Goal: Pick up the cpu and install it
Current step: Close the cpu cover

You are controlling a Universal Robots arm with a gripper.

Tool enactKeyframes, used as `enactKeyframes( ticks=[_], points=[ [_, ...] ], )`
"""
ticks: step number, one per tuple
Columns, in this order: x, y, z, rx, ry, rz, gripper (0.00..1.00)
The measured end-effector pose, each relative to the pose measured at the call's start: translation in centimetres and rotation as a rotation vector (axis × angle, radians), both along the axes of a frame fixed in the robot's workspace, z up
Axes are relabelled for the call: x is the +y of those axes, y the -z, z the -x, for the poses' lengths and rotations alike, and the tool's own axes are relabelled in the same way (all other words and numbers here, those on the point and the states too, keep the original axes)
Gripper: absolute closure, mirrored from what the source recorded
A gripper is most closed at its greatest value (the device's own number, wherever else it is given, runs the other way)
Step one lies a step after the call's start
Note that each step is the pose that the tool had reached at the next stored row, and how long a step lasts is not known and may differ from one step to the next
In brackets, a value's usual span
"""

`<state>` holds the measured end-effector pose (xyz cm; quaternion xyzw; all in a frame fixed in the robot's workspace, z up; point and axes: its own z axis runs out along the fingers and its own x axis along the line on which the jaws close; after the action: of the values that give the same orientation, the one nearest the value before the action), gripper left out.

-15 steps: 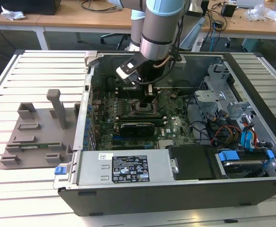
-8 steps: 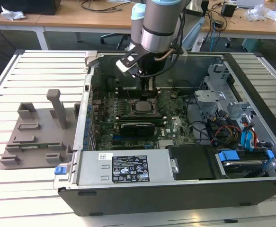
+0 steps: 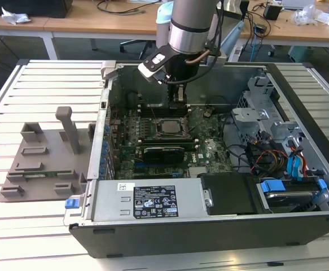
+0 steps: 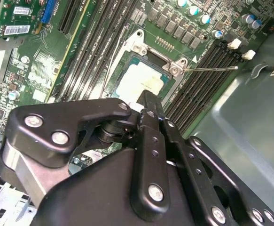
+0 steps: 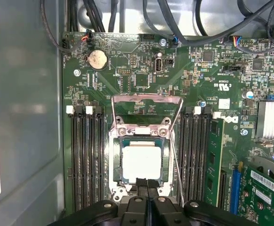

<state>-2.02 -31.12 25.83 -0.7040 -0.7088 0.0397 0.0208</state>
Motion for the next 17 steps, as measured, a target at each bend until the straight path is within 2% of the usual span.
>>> enactKeyframes(
  ticks=[3, 11, 17],
  points=[
    [0.00, 0.00, -0.14, 0.0000, 0.000, 0.0001, 0.89],
    [0.01, 0.01, -1.42, -0.0001, 0.000, -0.0001, 0.89],
    [0.01, 0.00, -2.04, 0.0000, 0.000, 0.0001, 0.89]
  ],
)
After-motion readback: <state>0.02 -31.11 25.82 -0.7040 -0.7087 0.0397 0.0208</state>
